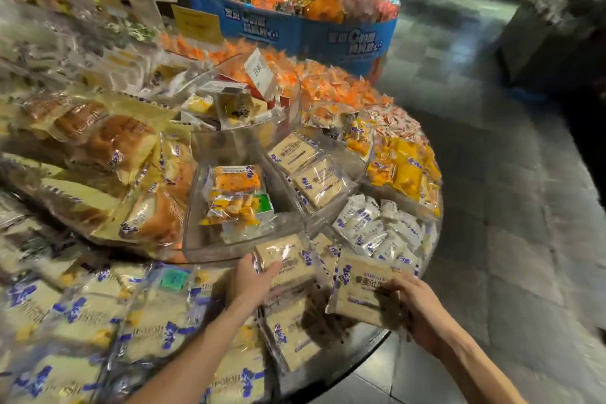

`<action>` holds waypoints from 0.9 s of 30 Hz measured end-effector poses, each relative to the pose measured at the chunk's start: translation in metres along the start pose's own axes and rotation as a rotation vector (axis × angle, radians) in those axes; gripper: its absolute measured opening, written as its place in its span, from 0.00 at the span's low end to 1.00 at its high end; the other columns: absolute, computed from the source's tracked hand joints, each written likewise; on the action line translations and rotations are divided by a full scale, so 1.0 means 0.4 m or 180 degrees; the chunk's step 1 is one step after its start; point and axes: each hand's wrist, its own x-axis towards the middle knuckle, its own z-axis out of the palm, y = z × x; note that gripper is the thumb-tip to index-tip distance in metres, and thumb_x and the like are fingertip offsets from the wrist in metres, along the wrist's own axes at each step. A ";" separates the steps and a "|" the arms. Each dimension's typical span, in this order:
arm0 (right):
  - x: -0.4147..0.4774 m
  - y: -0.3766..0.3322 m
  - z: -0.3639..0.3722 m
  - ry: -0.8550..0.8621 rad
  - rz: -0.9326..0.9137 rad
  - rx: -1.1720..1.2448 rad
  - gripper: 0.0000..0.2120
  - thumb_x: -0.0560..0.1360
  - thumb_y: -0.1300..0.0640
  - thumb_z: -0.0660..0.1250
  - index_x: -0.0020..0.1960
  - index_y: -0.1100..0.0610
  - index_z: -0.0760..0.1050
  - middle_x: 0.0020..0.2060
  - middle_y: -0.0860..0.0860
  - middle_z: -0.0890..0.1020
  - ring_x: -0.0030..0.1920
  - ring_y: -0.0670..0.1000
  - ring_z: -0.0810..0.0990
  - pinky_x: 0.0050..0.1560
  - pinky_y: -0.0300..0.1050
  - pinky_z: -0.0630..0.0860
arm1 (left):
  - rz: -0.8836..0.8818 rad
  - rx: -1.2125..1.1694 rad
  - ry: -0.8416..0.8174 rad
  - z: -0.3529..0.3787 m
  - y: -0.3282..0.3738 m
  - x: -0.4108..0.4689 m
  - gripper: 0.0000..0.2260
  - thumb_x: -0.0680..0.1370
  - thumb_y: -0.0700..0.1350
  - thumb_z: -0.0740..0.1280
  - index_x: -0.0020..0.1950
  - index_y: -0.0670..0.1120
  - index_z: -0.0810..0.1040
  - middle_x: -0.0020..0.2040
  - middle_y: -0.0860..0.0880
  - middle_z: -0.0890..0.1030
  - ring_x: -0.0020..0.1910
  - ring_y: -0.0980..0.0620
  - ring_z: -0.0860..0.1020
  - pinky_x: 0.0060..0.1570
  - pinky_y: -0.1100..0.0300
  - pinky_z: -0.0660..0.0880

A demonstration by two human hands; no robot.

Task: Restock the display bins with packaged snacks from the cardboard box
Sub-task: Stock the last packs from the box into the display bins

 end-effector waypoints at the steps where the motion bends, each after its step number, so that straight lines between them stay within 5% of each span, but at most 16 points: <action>1: 0.016 -0.013 -0.003 -0.0088 0.0041 -0.0077 0.07 0.77 0.66 0.64 0.53 0.67 0.76 0.39 0.61 0.82 0.35 0.57 0.80 0.29 0.44 0.77 | 0.0148 0.0475 0.0035 0.002 0.011 -0.003 0.16 0.78 0.54 0.71 0.58 0.45 0.75 0.57 0.46 0.81 0.42 0.52 0.75 0.36 0.59 0.70; 3: 0.049 -0.030 -0.005 -0.0143 0.0133 -0.0252 0.08 0.79 0.65 0.62 0.55 0.69 0.75 0.42 0.63 0.81 0.39 0.58 0.78 0.31 0.44 0.77 | 0.0309 0.1299 0.0152 0.004 0.010 -0.003 0.16 0.77 0.60 0.69 0.47 0.48 0.71 0.45 0.49 0.80 0.36 0.54 0.74 0.32 0.60 0.66; 5: 0.080 -0.043 -0.006 -0.0214 0.0130 -0.0297 0.12 0.79 0.64 0.63 0.58 0.71 0.74 0.46 0.65 0.81 0.43 0.60 0.76 0.32 0.44 0.76 | 0.0388 0.1532 0.0187 0.008 0.011 -0.004 0.18 0.77 0.62 0.68 0.47 0.49 0.69 0.43 0.50 0.77 0.43 0.49 0.78 0.34 0.60 0.69; 8: 0.127 -0.077 0.010 -0.0453 0.0114 -0.0478 0.12 0.79 0.64 0.64 0.59 0.69 0.72 0.48 0.67 0.84 0.40 0.59 0.82 0.28 0.43 0.77 | 0.0471 0.1913 0.0358 0.005 0.033 -0.006 0.33 0.76 0.64 0.67 0.72 0.44 0.63 0.47 0.47 0.80 0.45 0.47 0.79 0.41 0.56 0.74; 10: 0.162 -0.110 0.020 -0.0688 0.0111 -0.0563 0.07 0.79 0.67 0.64 0.56 0.65 0.73 0.43 0.65 0.84 0.34 0.57 0.83 0.25 0.43 0.77 | 0.0570 0.2136 0.0536 0.004 0.057 -0.006 0.35 0.77 0.64 0.66 0.76 0.46 0.57 0.46 0.49 0.81 0.44 0.47 0.81 0.40 0.56 0.75; 13: 0.225 -0.177 0.051 -0.1010 0.0095 -0.0569 0.03 0.78 0.68 0.63 0.45 0.65 0.74 0.35 0.60 0.82 0.25 0.50 0.76 0.20 0.40 0.71 | 0.0567 0.0770 0.0330 0.021 0.127 -0.021 0.22 0.75 0.65 0.64 0.62 0.54 0.68 0.45 0.53 0.77 0.47 0.45 0.81 0.42 0.56 0.73; 16: 0.308 -0.241 0.109 -0.1399 -0.0002 -0.0823 0.05 0.76 0.63 0.69 0.48 0.65 0.77 0.36 0.57 0.84 0.27 0.51 0.77 0.23 0.40 0.70 | 0.0422 -0.0208 -0.0101 0.050 0.212 0.010 0.20 0.73 0.67 0.63 0.58 0.58 0.74 0.54 0.52 0.80 0.48 0.53 0.81 0.49 0.58 0.74; 18: 0.355 -0.301 0.153 -0.1678 -0.0125 -0.1047 0.16 0.71 0.59 0.74 0.54 0.68 0.77 0.39 0.58 0.85 0.35 0.55 0.79 0.32 0.43 0.74 | 0.0473 -0.0578 0.0104 0.072 0.254 0.045 0.13 0.75 0.58 0.72 0.56 0.57 0.76 0.52 0.49 0.83 0.50 0.50 0.83 0.55 0.51 0.78; 22: 0.440 -0.444 0.242 -0.1761 -0.0766 -0.1484 0.09 0.75 0.62 0.73 0.53 0.66 0.79 0.35 0.53 0.85 0.31 0.49 0.81 0.28 0.41 0.76 | 0.0232 -0.0867 0.0782 0.076 0.356 0.150 0.20 0.74 0.49 0.77 0.62 0.47 0.77 0.52 0.45 0.82 0.50 0.48 0.83 0.54 0.48 0.81; 24: 0.510 -0.499 0.276 -0.1614 -0.1420 -0.2096 0.11 0.72 0.56 0.77 0.51 0.59 0.80 0.42 0.50 0.86 0.39 0.49 0.84 0.38 0.46 0.81 | 0.0139 -0.1001 0.0978 0.076 0.408 0.205 0.21 0.73 0.48 0.77 0.63 0.46 0.77 0.53 0.45 0.82 0.48 0.48 0.83 0.51 0.50 0.82; 27: 0.591 -0.547 0.311 -0.1401 -0.2011 -0.3078 0.33 0.68 0.47 0.80 0.66 0.57 0.70 0.54 0.45 0.80 0.52 0.49 0.81 0.56 0.48 0.77 | -0.0021 -0.1130 0.1377 0.087 0.455 0.279 0.20 0.73 0.45 0.77 0.62 0.43 0.77 0.52 0.48 0.80 0.49 0.51 0.79 0.46 0.61 0.74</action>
